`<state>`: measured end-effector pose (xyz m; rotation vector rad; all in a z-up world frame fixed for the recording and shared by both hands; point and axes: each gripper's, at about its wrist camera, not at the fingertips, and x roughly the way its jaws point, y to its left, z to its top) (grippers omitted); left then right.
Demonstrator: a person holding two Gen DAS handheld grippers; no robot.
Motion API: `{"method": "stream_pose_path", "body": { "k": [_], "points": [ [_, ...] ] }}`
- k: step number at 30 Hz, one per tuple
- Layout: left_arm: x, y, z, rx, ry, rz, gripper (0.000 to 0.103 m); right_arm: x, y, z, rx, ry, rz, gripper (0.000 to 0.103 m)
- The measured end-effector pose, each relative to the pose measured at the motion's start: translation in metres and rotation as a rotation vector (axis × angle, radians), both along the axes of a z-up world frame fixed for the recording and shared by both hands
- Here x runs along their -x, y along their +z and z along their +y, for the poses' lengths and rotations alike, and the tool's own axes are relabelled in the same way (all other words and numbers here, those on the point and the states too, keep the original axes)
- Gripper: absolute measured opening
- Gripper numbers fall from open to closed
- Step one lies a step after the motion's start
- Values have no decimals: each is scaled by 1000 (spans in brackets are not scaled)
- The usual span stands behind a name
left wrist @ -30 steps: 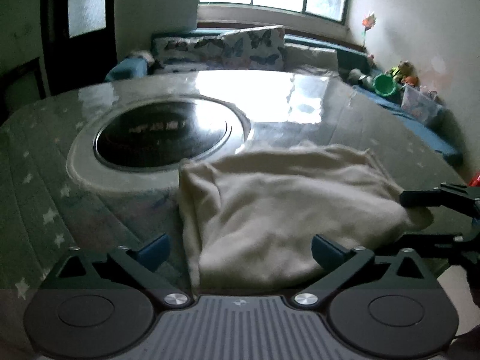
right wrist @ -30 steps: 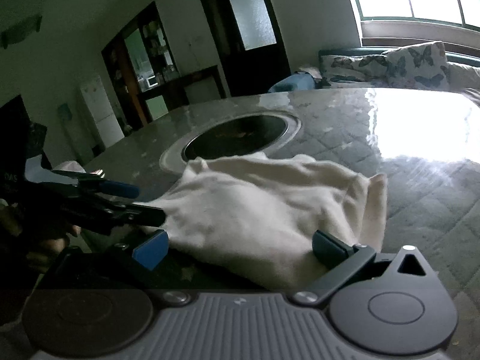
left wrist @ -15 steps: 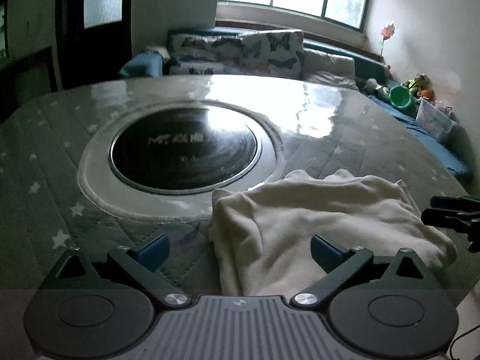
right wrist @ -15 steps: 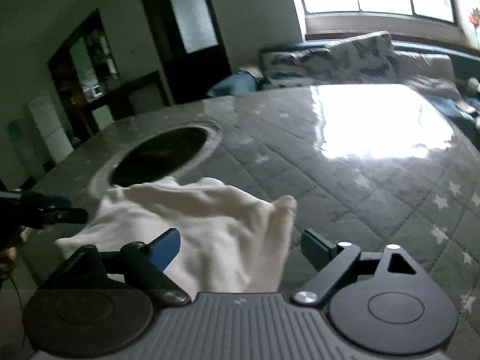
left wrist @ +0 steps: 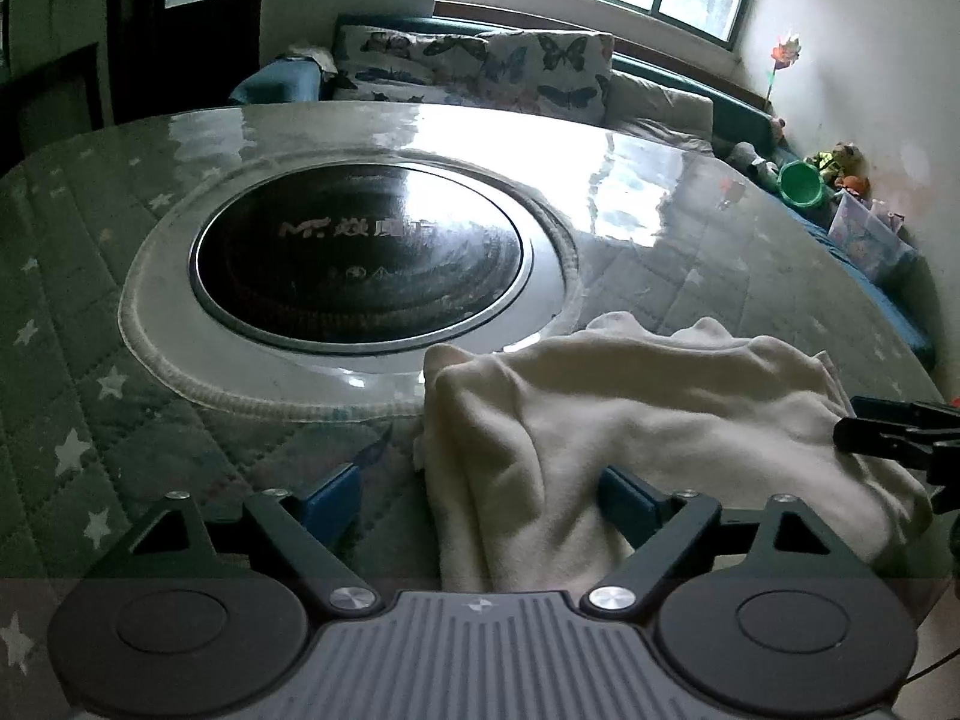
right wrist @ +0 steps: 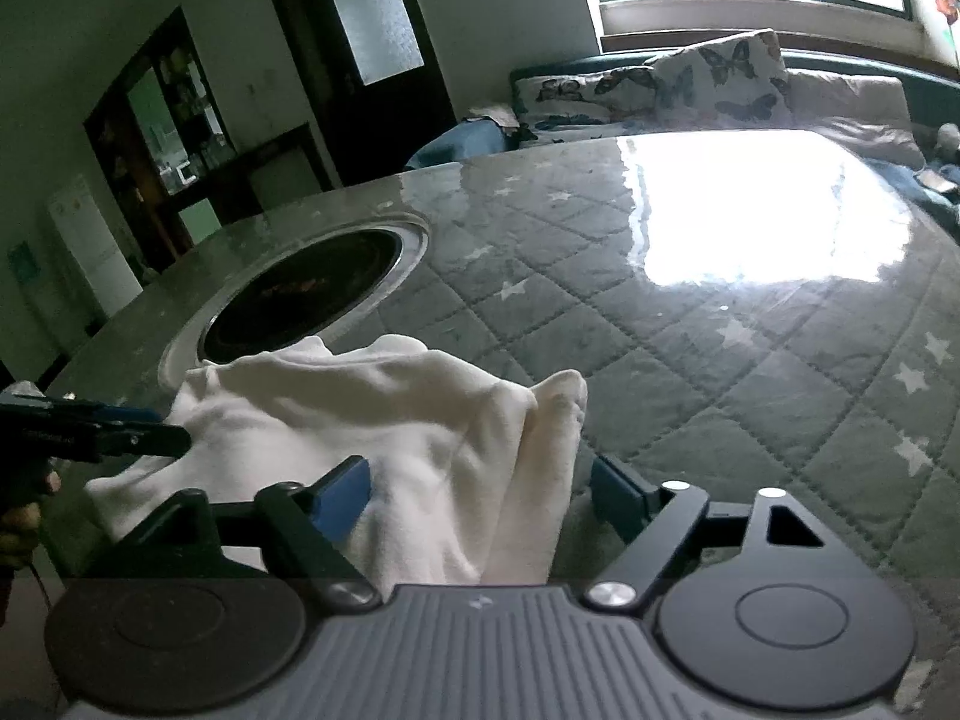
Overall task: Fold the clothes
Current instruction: 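Close both grippers on the folded sweatshirt edge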
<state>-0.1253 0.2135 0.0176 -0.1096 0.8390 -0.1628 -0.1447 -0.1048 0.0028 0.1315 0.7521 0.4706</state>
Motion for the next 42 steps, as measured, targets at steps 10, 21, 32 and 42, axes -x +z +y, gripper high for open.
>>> {"method": "stream_pose_path", "body": {
  "k": [10, 21, 32, 42],
  "points": [
    [0, -5, -12, -47, -37, -10, 103, -1, -2, 12, 12, 13, -6, 102],
    [3, -6, -13, -48, -23, -30, 103, 1, 1, 18, 31, 30, -7, 79],
    [-1, 4, -20, 0, -69, 5, 65, -1, 2, 11, -15, 28, 23, 43],
    [-3, 5, -10, 114, -33, 28, 50, -1, 1, 13, -25, 21, 25, 47]
  ]
}}
